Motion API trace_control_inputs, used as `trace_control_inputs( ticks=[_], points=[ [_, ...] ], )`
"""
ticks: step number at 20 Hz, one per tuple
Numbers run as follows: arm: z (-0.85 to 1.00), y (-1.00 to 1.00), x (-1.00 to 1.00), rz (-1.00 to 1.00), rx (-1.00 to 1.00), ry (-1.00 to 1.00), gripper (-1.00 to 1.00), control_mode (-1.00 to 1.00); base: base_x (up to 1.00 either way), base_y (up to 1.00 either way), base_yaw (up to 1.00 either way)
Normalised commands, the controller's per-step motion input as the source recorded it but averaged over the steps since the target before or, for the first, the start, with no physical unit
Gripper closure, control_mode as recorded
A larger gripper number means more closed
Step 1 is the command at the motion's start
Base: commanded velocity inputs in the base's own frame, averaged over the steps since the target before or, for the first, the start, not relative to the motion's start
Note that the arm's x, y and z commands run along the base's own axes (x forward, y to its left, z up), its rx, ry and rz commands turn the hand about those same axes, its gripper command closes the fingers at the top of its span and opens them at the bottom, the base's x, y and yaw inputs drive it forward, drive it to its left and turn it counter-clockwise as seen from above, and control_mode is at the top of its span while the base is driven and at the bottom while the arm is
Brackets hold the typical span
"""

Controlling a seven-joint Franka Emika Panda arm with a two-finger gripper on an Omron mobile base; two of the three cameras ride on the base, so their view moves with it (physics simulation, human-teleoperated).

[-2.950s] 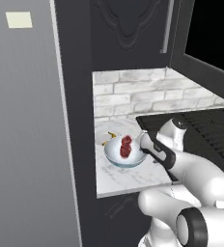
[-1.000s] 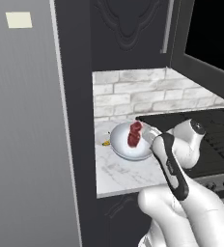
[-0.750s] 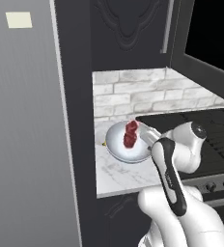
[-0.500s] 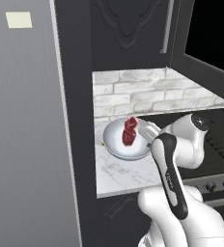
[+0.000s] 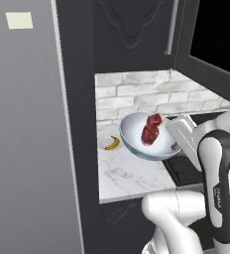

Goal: Remove the banana from the bowl and place it on the small plate. Then place the bowl with only the steak in the microwave, close the door, and press the start button to microwave the steak.

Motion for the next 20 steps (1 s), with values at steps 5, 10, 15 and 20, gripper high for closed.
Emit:
trace_control_inputs(
  ticks=[5,10,15,20],
  points=[
    [0.4,0.06,-0.8,-0.21,0.07,0.01,1.0,-1.0,0.0,0.0,0.0],
    [0.15,0.0,-0.56,-0.17,0.04,0.01,1.0,-1.0,0.0,0.0,0.0],
    [-0.05,0.35,0.05,-0.04,-0.03,0.0,1.0,-1.0,0.0,0.0,0.0],
    [-0.19,0.48,0.28,-0.01,-0.05,0.02,1.0,-1.0,0.0,0.0,0.0]
  ],
)
